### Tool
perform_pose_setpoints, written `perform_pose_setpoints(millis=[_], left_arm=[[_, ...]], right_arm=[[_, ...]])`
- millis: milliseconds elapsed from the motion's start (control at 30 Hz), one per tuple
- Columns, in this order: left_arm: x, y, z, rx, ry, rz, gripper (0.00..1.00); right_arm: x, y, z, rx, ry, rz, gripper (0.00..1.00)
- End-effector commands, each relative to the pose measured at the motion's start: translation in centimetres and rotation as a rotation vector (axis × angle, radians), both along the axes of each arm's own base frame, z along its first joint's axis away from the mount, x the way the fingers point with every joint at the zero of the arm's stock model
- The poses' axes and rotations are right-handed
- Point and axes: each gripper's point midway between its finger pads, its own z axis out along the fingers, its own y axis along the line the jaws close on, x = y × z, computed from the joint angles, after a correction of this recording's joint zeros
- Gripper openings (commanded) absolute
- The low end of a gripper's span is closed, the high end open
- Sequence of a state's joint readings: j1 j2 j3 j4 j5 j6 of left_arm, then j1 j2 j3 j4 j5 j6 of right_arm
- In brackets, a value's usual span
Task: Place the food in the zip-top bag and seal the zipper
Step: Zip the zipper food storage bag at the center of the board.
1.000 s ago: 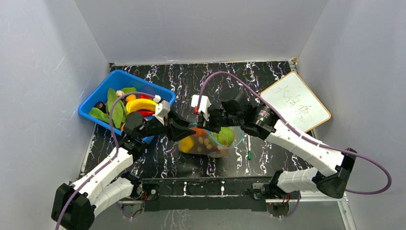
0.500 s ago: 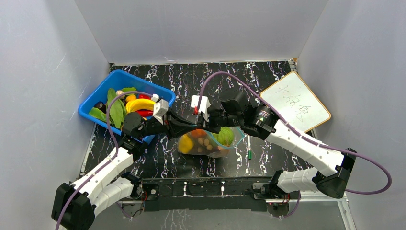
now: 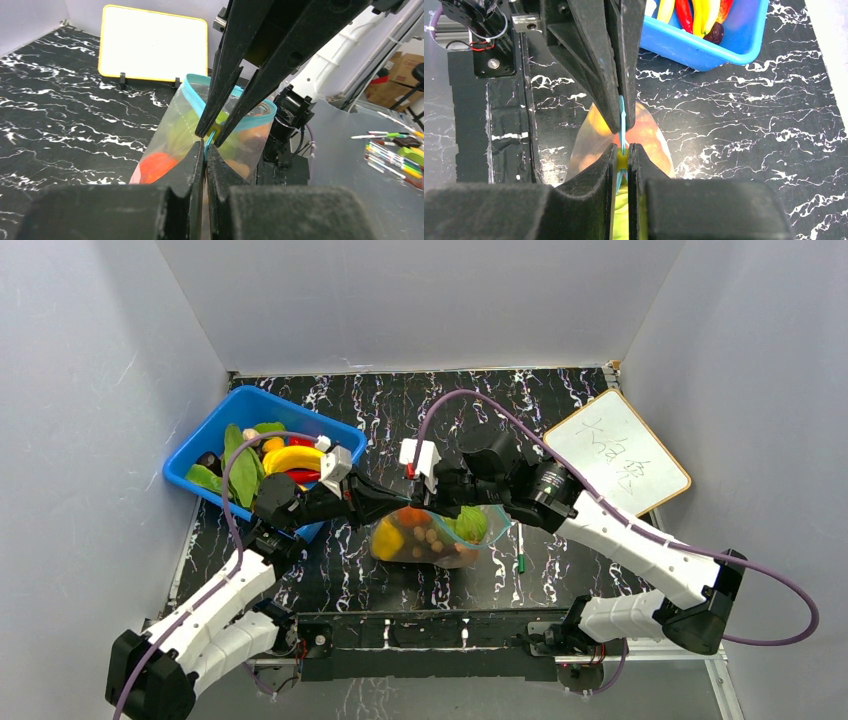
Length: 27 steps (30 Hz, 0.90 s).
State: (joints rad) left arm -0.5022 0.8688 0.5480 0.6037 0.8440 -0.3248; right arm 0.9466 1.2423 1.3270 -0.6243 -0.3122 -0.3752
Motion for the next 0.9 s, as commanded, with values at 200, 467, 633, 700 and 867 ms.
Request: perform_pose_setpoints(millis=[200,467,633,700,867], left_arm=[[2.6,2.9,3.3,-0.048,-0.099,0.259,0.0],[2.0,2.5,4.2,-0.099,-0.098,0.219,0.0],[-0.5,1.0,3.7,-0.088,-0.14,0.009,0.16],[-1.7,0.6,3.7,-0.096,-0.177,-0.074,0.4],[-2.8,0.4,3.8,-0.116,-0.199,-0.139,0.48]], right_arm=[[0.2,-4.0,2.0,0.015,-0.058,-0.134,0.0],[-0.5,-4.6,2.2,0.034,-0.031,-0.145,0.0],[-1.0,-3.2,5.5,0.167,-0.066,-0.087,0.0],[-1.4,-2.6,6.3,0.197,-0.062,-0.055,0.0],[-1.7,-1.4,6.5,0.206,-0.043,-0.004,0.0]])
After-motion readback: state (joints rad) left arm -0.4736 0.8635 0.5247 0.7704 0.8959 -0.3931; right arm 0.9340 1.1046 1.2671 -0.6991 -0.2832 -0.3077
